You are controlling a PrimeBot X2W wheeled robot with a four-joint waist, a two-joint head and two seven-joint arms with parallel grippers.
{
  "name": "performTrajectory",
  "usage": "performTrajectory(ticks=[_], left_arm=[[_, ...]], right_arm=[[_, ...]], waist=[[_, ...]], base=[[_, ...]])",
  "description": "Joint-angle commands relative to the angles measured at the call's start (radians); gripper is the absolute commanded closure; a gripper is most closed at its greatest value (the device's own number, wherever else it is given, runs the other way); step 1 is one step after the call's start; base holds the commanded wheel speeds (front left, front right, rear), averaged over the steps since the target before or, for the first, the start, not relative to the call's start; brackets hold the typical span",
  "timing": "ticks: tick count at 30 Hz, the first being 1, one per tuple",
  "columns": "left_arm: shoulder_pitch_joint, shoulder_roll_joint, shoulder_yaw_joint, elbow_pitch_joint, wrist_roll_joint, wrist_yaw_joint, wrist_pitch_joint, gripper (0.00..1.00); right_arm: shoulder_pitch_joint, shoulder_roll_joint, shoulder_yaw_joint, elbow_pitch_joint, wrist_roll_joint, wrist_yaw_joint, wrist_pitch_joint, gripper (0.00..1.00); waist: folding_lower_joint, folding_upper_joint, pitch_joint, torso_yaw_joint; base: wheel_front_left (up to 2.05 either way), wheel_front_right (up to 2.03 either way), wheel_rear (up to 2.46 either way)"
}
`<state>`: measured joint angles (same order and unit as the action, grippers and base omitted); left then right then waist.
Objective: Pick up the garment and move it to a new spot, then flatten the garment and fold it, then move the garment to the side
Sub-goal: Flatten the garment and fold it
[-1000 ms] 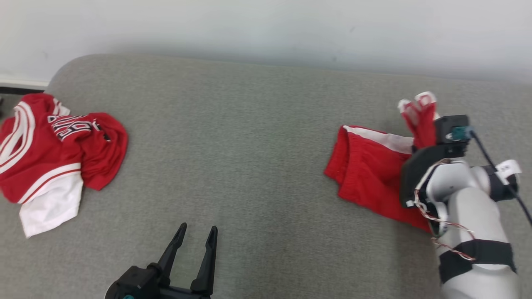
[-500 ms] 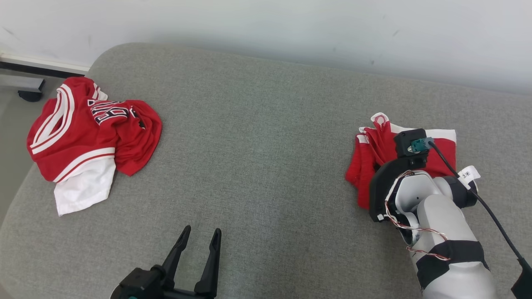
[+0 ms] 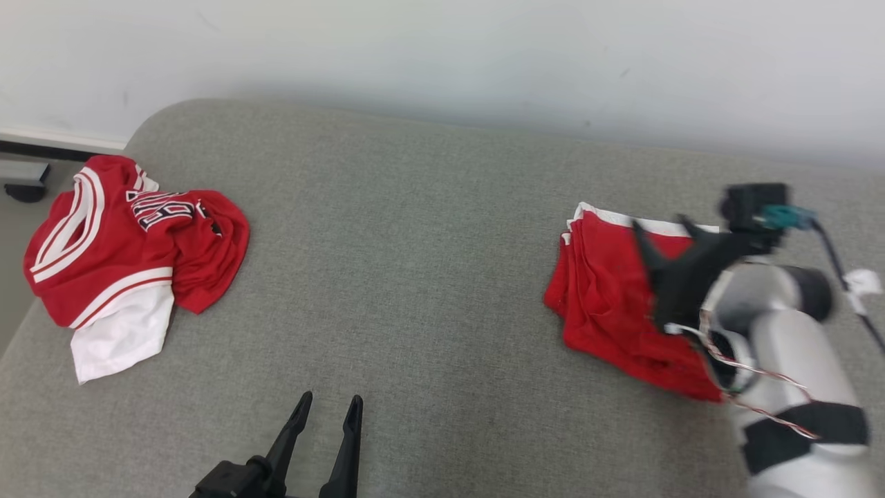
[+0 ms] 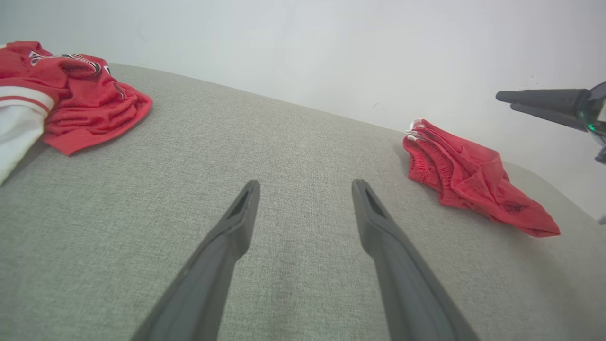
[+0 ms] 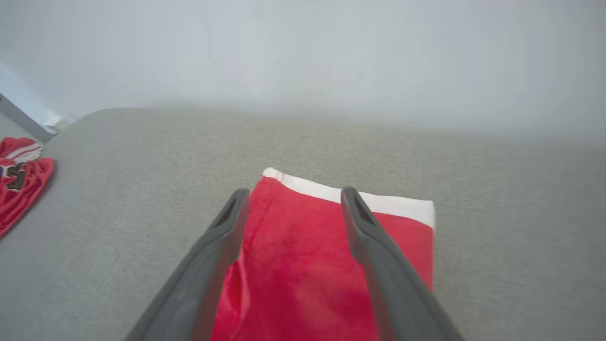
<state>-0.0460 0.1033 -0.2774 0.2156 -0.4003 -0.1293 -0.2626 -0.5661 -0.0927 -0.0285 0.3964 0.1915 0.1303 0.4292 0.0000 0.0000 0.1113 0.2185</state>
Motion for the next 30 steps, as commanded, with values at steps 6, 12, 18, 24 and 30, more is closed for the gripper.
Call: performTrajectory(ticks=[6,12,18,24,30], left_arm=[[-0.005,-0.003,-0.008,-0.003,0.001,0.0,-0.004,0.0],[-0.021,-0.006,-0.017,-0.004,-0.005,0.0,-0.004,0.0],[-0.024,-0.004,-0.017,0.007,-0.01,0.0,-0.004,0.0],[-0.014,-0.002,-0.015,0.013,-0.012,0.0,-0.004,0.0],[-0.001,-0.003,-0.007,0.009,-0.009,0.0,-0.004,0.0]], right_arm=[[0.107,-0.066,-0.08,0.006,-0.213,0.001,-0.049,0.08],[0.127,-0.038,0.016,0.112,-0.344,0.001,-0.156,1.0],[0.1,0.018,0.151,0.21,-0.318,0.001,-0.211,1.0],[0.098,0.038,0.268,0.247,-0.277,0.001,-0.247,1.0],[0.072,0.042,0.278,0.23,-0.272,0.001,-0.272,1.0]], waist=[[0.0,0.0,0.001,-0.007],[0.0,0.0,0.028,0.008],[0.0,0.0,0.023,0.026],[0.0,0.0,0.007,0.034],[0.0,0.0,-0.004,0.028]], base=[[0.0,0.0,0.0],[0.0,0.0,0.0],[0.0,0.0,0.0],[0.0,0.0,0.0],[0.0,0.0,0.0]])
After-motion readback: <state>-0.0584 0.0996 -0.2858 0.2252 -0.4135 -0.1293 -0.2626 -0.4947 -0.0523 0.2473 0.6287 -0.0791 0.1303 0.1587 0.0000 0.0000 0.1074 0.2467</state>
